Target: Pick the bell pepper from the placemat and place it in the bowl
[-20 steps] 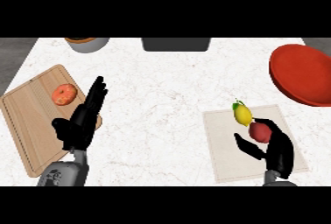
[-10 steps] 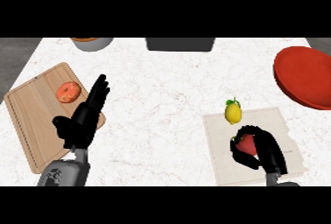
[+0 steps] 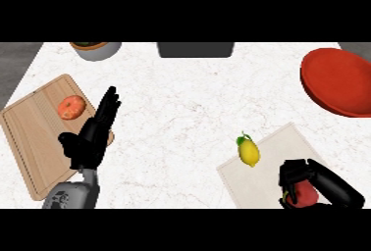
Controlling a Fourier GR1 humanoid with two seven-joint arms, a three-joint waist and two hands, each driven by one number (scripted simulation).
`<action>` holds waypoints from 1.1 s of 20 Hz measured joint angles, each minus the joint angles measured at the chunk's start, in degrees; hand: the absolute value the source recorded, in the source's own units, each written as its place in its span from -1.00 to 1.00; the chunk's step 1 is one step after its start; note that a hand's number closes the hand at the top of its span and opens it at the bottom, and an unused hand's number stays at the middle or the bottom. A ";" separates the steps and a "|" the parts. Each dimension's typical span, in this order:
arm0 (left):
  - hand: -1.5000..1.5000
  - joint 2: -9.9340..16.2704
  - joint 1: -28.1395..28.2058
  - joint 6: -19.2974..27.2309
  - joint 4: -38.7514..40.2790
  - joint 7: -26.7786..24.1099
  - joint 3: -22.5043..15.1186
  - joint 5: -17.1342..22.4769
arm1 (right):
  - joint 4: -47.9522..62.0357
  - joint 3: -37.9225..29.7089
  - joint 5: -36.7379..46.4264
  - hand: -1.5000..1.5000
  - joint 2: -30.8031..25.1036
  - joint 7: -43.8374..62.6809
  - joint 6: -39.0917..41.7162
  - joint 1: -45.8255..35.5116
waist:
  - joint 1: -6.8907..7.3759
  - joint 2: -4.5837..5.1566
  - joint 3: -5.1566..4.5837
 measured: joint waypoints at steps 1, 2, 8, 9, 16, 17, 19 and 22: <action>0.00 0.13 0.36 0.03 0.19 -0.29 0.24 0.03 | -0.68 -1.60 -2.36 1.00 -2.27 -3.79 2.35 0.32 | -0.34 0.00 0.00; 0.00 0.47 0.53 -0.04 -0.02 -0.19 0.51 0.08 | -1.52 -3.50 -4.72 1.00 -4.64 -6.77 4.12 0.59 | -0.59 -0.05 0.00; 0.00 0.85 0.74 0.14 -0.44 -0.19 1.45 0.43 | -5.02 -16.17 -17.99 1.00 -17.70 -14.31 6.20 4.24 | -1.54 -0.08 -0.07; 0.00 0.60 0.45 0.48 -0.56 0.14 1.38 0.30 | -5.07 -18.48 -20.39 1.00 -19.77 -14.54 6.48 4.63 | -1.58 -0.07 -0.07; 0.00 1.07 0.93 -0.55 -1.03 -0.42 1.35 0.51 | -5.41 -30.40 -32.36 1.00 -29.98 -10.96 8.60 6.51 | -0.53 0.14 -0.13; 0.00 0.84 0.70 -0.45 -0.86 -0.38 0.98 0.17 | -4.96 -31.25 -33.91 1.00 -30.82 -9.86 9.23 5.95 | -0.32 0.19 -0.15; 0.00 0.74 0.69 -0.66 -1.14 -0.08 0.80 0.23 | -3.97 -32.96 -36.79 1.00 -32.55 -7.44 10.50 4.61 | 0.06 0.27 -0.13; 0.00 0.73 0.95 -0.99 -1.88 0.25 0.52 0.19 | -2.69 -33.59 -39.91 1.00 -33.70 -3.25 11.77 1.34 | 0.61 0.36 -0.13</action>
